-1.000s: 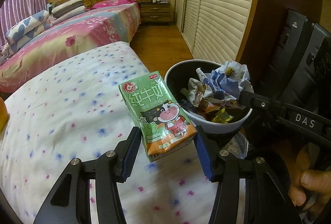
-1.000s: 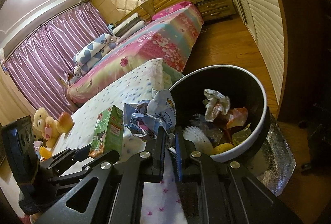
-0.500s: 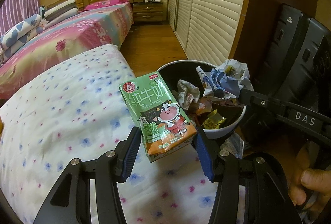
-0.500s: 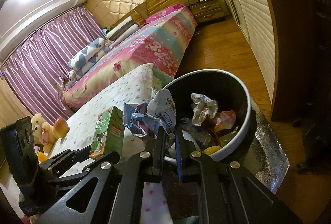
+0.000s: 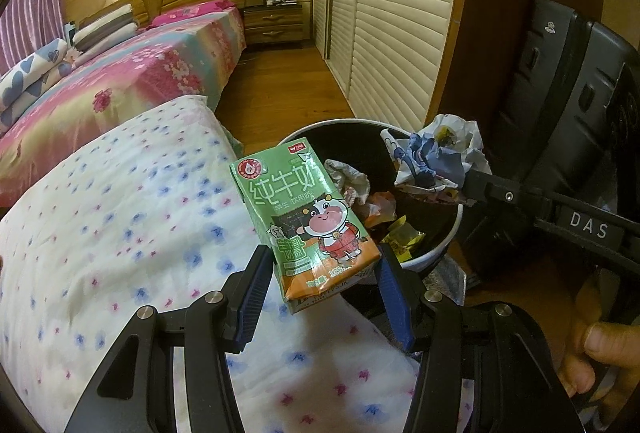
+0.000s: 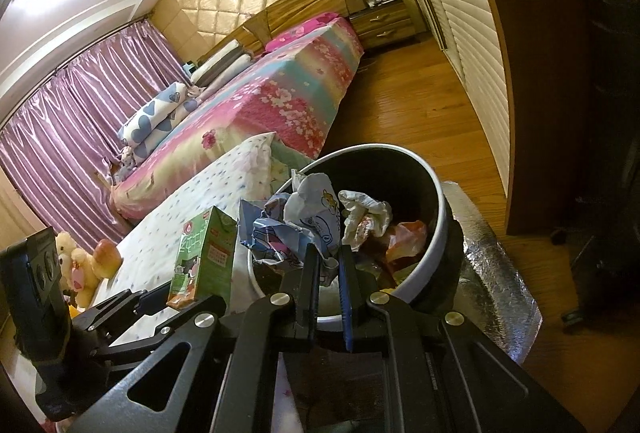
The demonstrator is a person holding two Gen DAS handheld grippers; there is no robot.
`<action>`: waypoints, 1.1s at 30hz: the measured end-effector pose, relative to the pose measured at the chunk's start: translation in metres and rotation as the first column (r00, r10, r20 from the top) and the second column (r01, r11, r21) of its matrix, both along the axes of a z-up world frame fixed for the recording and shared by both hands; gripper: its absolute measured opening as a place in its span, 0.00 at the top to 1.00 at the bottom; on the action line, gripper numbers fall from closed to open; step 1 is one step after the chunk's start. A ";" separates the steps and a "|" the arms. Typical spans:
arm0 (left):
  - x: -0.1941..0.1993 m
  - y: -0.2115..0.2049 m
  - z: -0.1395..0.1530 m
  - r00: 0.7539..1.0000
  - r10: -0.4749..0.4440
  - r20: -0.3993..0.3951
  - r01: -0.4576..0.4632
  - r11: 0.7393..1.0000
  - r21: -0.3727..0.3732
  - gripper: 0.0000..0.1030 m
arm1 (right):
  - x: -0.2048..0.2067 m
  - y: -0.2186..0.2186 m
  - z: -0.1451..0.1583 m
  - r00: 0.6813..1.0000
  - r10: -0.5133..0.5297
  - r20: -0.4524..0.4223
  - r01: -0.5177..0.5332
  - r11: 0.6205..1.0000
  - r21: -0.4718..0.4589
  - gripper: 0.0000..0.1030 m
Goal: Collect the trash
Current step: 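Hold the juice box and wrapper above the bin opening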
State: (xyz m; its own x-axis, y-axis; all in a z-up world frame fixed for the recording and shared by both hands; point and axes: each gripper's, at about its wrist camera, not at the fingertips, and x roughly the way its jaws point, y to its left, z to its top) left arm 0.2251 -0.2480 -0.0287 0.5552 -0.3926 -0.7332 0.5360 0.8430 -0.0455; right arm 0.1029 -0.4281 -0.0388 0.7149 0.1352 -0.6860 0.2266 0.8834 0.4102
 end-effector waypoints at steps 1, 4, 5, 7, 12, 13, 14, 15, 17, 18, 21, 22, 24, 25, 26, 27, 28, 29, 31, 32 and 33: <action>0.001 -0.001 0.000 1.000 -0.001 -0.001 0.001 1.000 0.000 0.50 | 0.000 -0.001 0.000 1.000 0.000 0.000 0.000 1.000 0.000 0.92; 0.004 -0.004 0.000 1.000 -0.004 -0.001 0.004 1.000 0.003 0.50 | 0.001 -0.003 -0.001 1.000 -0.003 -0.002 0.003 1.000 0.002 0.92; 0.005 -0.005 -0.001 1.000 -0.006 -0.003 0.006 1.000 0.003 0.50 | 0.002 -0.003 -0.001 1.000 -0.003 -0.002 0.003 1.000 0.002 0.92; 0.007 -0.009 -0.001 1.000 -0.007 -0.006 0.007 1.000 0.005 0.50 | 0.002 -0.003 -0.001 1.000 -0.004 -0.003 0.004 1.000 0.000 0.92; 0.012 -0.013 -0.003 1.000 -0.007 -0.009 0.007 1.000 0.010 0.50 | 0.005 -0.006 -0.001 1.000 -0.005 -0.007 0.005 1.000 -0.009 0.92; 0.013 -0.014 -0.003 1.000 -0.008 -0.010 0.008 1.000 0.012 0.50 | 0.006 -0.006 -0.002 1.000 -0.004 -0.009 0.004 1.000 -0.010 0.92; 0.013 -0.015 -0.004 1.000 -0.009 -0.011 0.009 1.000 0.013 0.50 | 0.007 -0.007 -0.002 1.000 -0.005 -0.011 0.004 1.000 -0.013 0.92; 0.013 -0.015 -0.004 1.000 -0.010 -0.011 0.010 1.000 0.014 0.50 | 0.008 -0.007 -0.003 1.000 -0.005 -0.012 0.005 1.000 -0.014 0.92; 0.014 -0.017 -0.004 1.000 -0.010 -0.015 0.011 1.000 0.014 0.50 | 0.009 -0.007 -0.002 1.000 -0.005 -0.014 0.005 1.000 -0.017 0.92; 0.016 -0.017 -0.005 1.000 -0.010 -0.017 0.011 1.000 0.013 0.50 | 0.010 -0.007 -0.002 1.000 -0.006 -0.015 0.006 1.000 -0.019 0.92; 0.019 -0.020 -0.007 1.000 -0.010 -0.020 0.011 1.000 0.019 0.50 | 0.013 -0.008 -0.003 1.000 -0.006 -0.019 0.006 1.000 -0.021 0.92; 0.019 -0.020 -0.008 1.000 -0.011 -0.022 0.011 1.000 0.020 0.50 | 0.014 -0.008 -0.003 1.000 -0.006 -0.020 0.006 1.000 -0.021 0.92; 0.021 -0.021 -0.008 1.000 -0.010 -0.024 0.011 1.000 0.021 0.50 | 0.015 -0.008 -0.003 1.000 -0.007 -0.024 0.006 1.000 -0.024 0.92; 0.021 -0.022 -0.008 1.000 -0.011 -0.024 0.012 1.000 0.021 0.50 | 0.015 -0.008 -0.003 1.000 -0.007 -0.025 0.007 1.000 -0.025 0.92; 0.022 -0.022 -0.008 1.000 -0.012 -0.024 0.012 1.000 0.022 0.50 | 0.016 -0.008 -0.003 1.000 -0.008 -0.026 0.007 1.000 -0.025 0.92; 0.022 -0.023 -0.008 1.000 -0.011 -0.023 0.012 1.000 0.024 0.50 | 0.016 -0.008 -0.004 1.000 -0.007 -0.026 0.007 1.000 -0.025 0.92; 0.023 -0.024 -0.008 1.000 -0.012 -0.023 0.012 1.000 0.026 0.50 | 0.016 -0.008 -0.003 1.000 -0.008 -0.027 0.007 1.000 -0.026 0.92; 0.024 -0.024 -0.008 1.000 -0.011 -0.023 0.012 1.000 0.026 0.50 | 0.017 -0.008 -0.003 1.000 -0.008 -0.028 0.007 1.000 -0.026 0.92; 0.024 -0.025 -0.008 1.000 -0.011 -0.024 0.011 1.000 0.027 0.50 | 0.017 -0.009 -0.004 1.000 -0.008 -0.029 0.007 1.000 -0.026 0.92; 0.026 -0.025 -0.008 1.000 -0.011 -0.026 0.012 1.000 0.026 0.50 | 0.017 -0.009 -0.004 1.000 -0.009 -0.030 0.008 1.000 -0.026 0.92; 0.026 -0.025 -0.008 1.000 -0.010 -0.026 0.011 1.000 0.026 0.50 | 0.018 -0.009 -0.004 0.999 -0.009 -0.031 0.008 1.000 -0.026 0.92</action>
